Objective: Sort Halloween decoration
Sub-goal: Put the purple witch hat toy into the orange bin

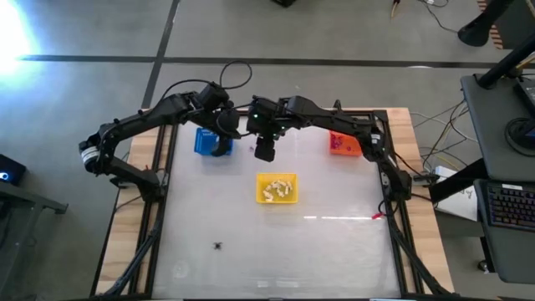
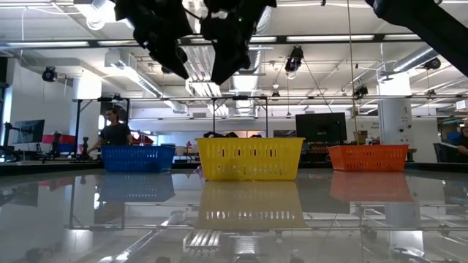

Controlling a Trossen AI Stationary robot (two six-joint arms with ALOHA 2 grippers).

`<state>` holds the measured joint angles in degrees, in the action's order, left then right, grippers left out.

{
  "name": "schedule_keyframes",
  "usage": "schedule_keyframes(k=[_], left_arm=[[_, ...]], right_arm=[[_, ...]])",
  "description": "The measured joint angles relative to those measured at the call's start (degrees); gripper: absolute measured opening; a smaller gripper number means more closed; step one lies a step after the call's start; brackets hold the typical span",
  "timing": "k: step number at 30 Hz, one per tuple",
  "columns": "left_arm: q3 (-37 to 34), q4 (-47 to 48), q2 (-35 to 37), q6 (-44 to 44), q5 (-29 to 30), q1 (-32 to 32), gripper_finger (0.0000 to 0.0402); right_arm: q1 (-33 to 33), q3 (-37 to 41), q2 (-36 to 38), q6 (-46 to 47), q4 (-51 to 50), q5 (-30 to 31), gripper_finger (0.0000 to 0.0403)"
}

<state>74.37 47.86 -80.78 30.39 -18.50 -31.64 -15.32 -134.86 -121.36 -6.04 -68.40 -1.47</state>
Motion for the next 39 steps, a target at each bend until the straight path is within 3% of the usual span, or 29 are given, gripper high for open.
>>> schedule_keyframes(k=[3, 11, 18, 22, 39], left_arm=[[-0.02, 0.13, 0.45, -0.91, 0.83, -0.2, 0.0], [-0.07, 3.1, 3.02, -1.09, 11.77, -1.58, 0.0], [-0.07, 4.14, 4.74, -2.19, 13.5, -5.01, 0.0], [-0.07, 4.11, 5.83, -2.4, 15.47, -6.79, 0.0], [-0.07, 4.22, 10.4, -2.62, 20.07, -9.16, 0.0]], right_arm=[[-0.67, 0.04, -1.93, 0.02, -0.44, -0.01, 0.0137], [-4.25, 0.04, -5.19, 3.5, -0.78, -0.11, 0.0137], [-6.59, 0.12, -5.28, -1.16, 0.24, -1.2, 0.0137], [-7.57, 0.12, -6.76, -2.85, 3.59, -7.58, 0.0137], [-8.58, 0.12, -17.61, 7.4, 10.91, -8.03, 0.0137]])
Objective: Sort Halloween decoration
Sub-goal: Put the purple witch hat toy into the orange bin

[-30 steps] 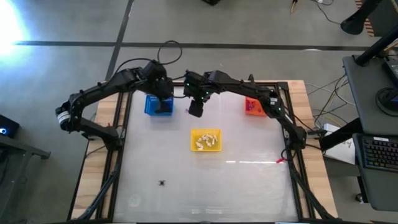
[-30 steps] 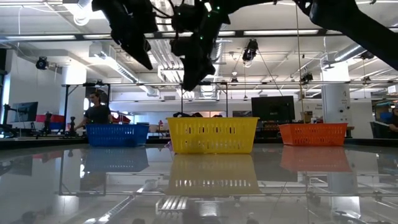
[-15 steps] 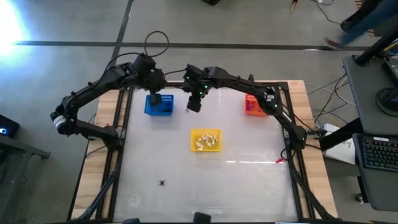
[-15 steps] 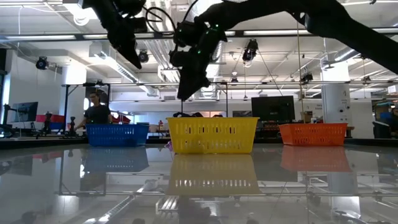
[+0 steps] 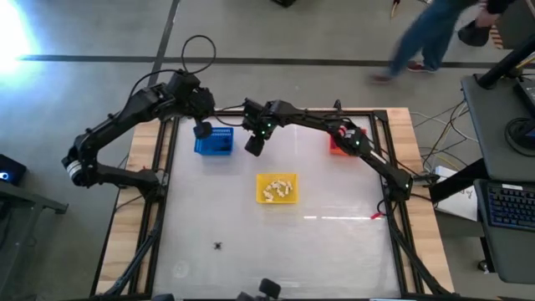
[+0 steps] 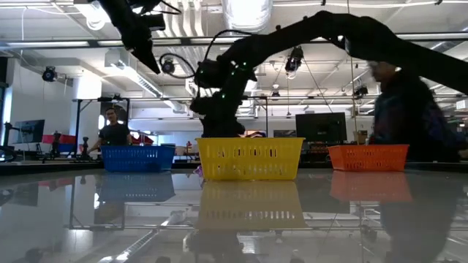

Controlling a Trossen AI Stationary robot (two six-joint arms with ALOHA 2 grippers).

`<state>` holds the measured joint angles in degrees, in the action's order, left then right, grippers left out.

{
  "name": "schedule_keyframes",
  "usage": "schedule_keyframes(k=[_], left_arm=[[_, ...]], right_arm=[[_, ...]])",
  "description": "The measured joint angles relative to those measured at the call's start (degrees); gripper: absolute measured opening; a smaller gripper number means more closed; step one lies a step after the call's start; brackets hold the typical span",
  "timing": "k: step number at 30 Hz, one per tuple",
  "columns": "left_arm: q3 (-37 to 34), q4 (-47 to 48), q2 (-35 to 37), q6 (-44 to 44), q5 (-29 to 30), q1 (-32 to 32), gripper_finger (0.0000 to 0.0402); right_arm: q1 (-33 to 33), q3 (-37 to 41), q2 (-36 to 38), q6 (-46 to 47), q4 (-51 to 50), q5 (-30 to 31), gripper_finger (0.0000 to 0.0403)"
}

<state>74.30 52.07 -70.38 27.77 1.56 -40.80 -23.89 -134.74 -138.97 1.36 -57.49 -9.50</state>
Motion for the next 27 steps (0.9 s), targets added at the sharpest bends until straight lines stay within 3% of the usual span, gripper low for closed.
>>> schedule_keyframes(k=[15, 27], left_arm=[[0.0, 0.03, 0.78, -0.01, 0.02, 0.0, 0.0], [0.0, 0.42, 0.78, 0.0, -0.02, 0.0, 0.0]], right_arm=[[-0.03, -0.02, -1.52, 11.24, 7.54, 0.03, 0.0137], [-0.03, -0.04, -1.41, 12.66, 10.29, 0.04, 0.0137]])
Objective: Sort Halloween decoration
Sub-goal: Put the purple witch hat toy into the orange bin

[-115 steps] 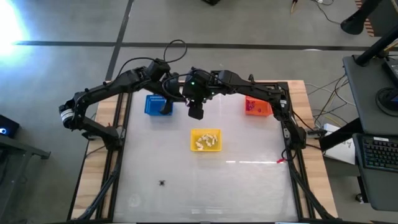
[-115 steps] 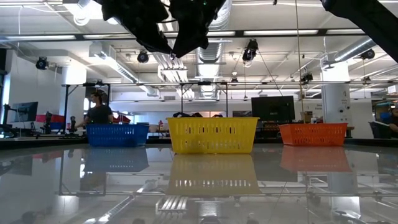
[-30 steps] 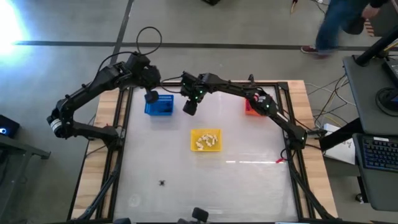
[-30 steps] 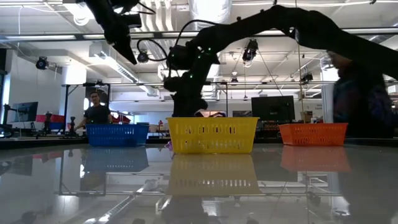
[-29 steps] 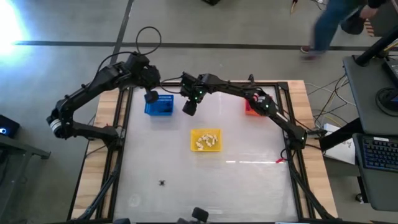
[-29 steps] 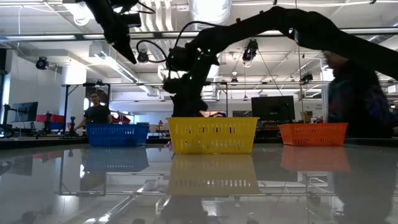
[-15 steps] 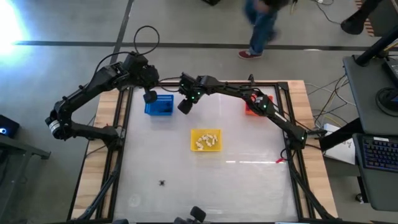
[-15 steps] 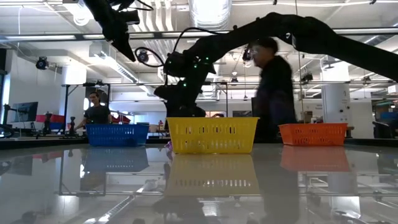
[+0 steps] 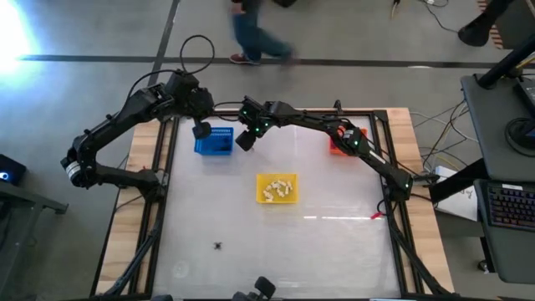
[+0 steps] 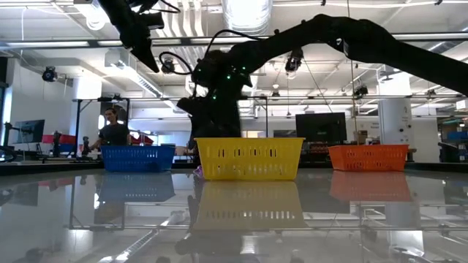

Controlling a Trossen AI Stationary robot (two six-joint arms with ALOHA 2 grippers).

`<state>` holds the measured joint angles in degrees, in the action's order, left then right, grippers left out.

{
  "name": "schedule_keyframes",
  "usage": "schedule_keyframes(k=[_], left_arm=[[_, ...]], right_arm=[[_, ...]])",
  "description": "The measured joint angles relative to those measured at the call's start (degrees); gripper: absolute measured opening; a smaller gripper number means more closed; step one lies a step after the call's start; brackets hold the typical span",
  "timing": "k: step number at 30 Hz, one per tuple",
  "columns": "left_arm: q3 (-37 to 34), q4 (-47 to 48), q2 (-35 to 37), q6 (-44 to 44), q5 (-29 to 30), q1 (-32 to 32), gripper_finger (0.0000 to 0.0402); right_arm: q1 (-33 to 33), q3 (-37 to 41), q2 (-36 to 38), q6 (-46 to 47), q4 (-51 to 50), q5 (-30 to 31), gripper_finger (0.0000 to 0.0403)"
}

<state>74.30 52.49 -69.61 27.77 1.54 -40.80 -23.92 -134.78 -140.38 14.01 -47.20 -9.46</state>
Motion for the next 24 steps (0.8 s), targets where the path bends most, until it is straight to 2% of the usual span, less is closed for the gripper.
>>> schedule_keyframes(k=[6, 11, 18, 24], left_arm=[[0.0, -0.04, -0.02, 0.13, -0.02, 0.0, 0.0], [0.0, -0.14, -0.02, 0.2, -0.07, 0.0, 0.0], [-0.02, 0.01, -0.04, 0.22, -0.11, 0.01, 0.0], [-0.04, 0.05, -0.04, 0.22, -0.1, 0.0, 0.0]], right_arm=[[0.0, 0.0, -0.17, 3.2, -1.06, 0.65, 0.0137], [0.15, 0.0, -0.33, 7.33, -1.39, 5.05, 0.0137], [0.88, 0.01, -0.64, 12.27, -2.15, 4.82, 0.0137], [1.88, 0.02, -0.7, 12.95, -2.14, 4.96, 0.0137]])
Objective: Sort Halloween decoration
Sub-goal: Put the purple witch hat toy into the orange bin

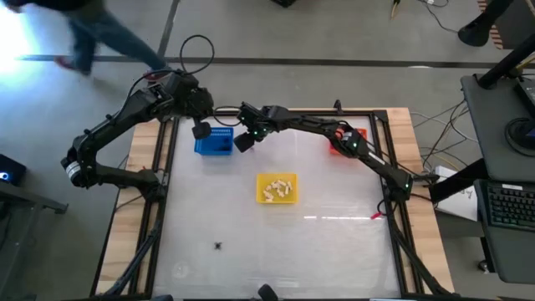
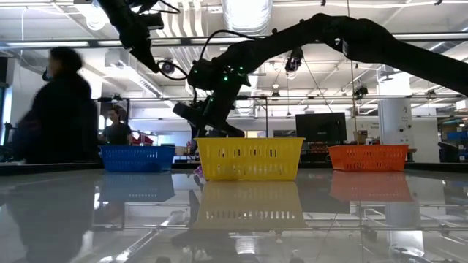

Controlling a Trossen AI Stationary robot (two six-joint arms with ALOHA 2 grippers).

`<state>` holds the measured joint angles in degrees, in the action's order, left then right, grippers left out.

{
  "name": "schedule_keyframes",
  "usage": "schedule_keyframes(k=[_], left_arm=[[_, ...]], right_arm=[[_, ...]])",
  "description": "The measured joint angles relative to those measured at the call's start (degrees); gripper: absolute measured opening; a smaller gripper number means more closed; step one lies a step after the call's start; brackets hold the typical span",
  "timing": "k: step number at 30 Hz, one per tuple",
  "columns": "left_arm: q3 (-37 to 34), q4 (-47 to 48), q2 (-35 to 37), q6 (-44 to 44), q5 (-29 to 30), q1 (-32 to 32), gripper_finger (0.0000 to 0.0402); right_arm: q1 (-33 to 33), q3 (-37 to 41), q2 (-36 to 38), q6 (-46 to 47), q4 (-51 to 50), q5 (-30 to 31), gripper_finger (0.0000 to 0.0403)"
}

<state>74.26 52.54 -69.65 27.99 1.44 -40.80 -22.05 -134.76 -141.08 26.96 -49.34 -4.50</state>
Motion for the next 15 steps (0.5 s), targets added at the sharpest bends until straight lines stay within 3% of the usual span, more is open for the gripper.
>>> schedule_keyframes(k=[15], left_arm=[[0.0, -0.45, -0.02, -0.42, -0.73, 0.02, 0.0]], right_arm=[[0.75, 5.48, -0.1, 1.62, 1.26, 0.35, 0.0137]])
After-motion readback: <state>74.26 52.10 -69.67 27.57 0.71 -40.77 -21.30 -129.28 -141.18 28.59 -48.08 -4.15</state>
